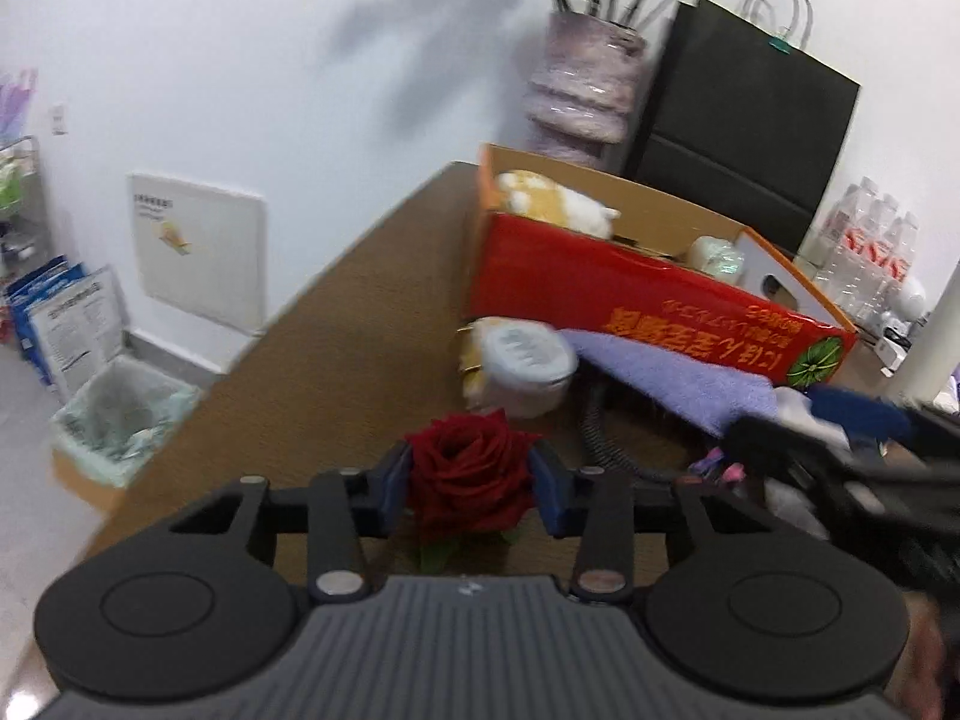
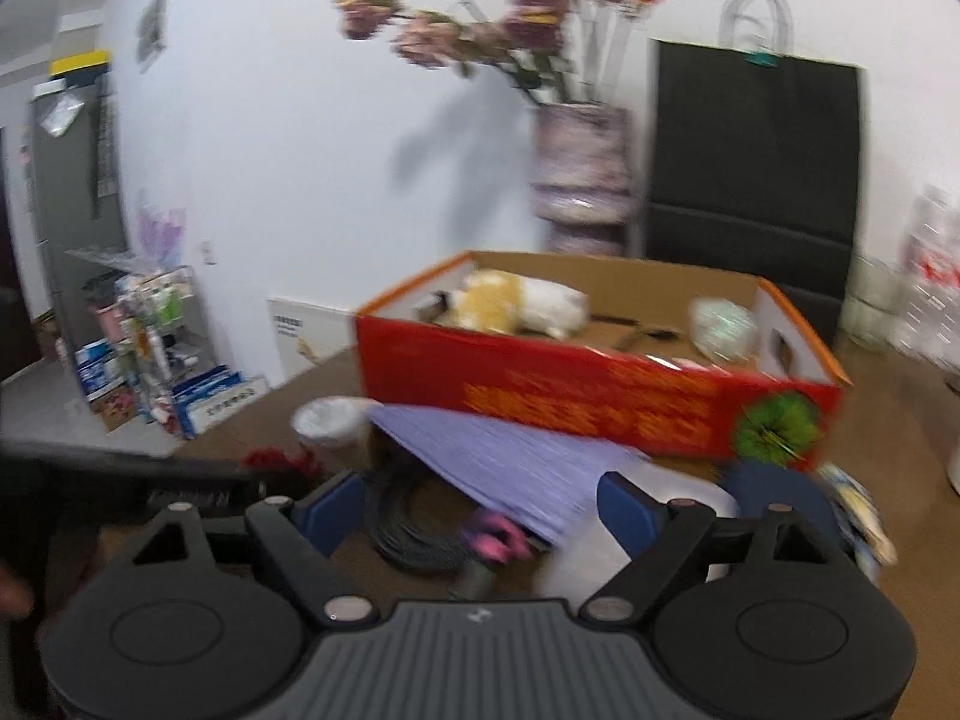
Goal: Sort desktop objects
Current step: 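Grasp the red rose with the left tool while the right tool grasps the white jar, then place the rose and white jar into the cardboard box with both tools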
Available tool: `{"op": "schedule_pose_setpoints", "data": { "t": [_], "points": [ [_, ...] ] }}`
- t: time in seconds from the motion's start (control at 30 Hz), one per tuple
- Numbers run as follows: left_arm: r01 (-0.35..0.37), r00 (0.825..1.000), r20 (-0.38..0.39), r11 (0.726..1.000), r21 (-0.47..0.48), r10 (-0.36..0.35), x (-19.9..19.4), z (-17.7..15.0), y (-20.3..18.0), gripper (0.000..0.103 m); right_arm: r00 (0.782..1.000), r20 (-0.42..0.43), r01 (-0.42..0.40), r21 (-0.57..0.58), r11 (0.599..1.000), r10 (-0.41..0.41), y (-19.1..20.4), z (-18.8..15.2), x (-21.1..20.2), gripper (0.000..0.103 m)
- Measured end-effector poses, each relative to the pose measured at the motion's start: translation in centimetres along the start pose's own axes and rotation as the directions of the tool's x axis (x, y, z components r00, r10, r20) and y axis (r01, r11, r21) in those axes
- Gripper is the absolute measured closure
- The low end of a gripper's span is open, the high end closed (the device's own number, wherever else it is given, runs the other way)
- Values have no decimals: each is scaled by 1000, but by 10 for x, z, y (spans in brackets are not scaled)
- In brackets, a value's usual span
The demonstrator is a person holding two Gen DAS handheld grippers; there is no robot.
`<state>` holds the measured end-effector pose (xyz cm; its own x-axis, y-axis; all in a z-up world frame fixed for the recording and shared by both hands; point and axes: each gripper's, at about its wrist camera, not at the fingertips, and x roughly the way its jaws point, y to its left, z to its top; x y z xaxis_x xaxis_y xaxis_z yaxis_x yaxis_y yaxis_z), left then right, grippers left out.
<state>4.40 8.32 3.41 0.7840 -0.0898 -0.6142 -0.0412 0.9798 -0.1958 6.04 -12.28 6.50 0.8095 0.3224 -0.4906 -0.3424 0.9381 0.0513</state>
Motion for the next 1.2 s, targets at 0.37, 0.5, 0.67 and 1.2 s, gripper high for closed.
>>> {"op": "schedule_pose_setpoints", "data": {
  "t": [0.37,0.5,0.67,1.2],
  "points": [
    [-123,991,54,991,-61,126,-49,-2,65,61,993,-76,-97,-132,987,87,69,25,87,54],
    [-118,991,57,991,-66,122,-48,0,68,60,996,-64,-66,-124,990,58,68,19,89,65],
    [-87,994,62,995,-40,90,-48,-1,59,60,998,-29,48,-237,970,-56,75,6,69,65],
    [93,993,70,992,81,-99,-63,-14,-24,61,983,6,185,-115,976,-185,0,-39,-52,65]
  ]
}}
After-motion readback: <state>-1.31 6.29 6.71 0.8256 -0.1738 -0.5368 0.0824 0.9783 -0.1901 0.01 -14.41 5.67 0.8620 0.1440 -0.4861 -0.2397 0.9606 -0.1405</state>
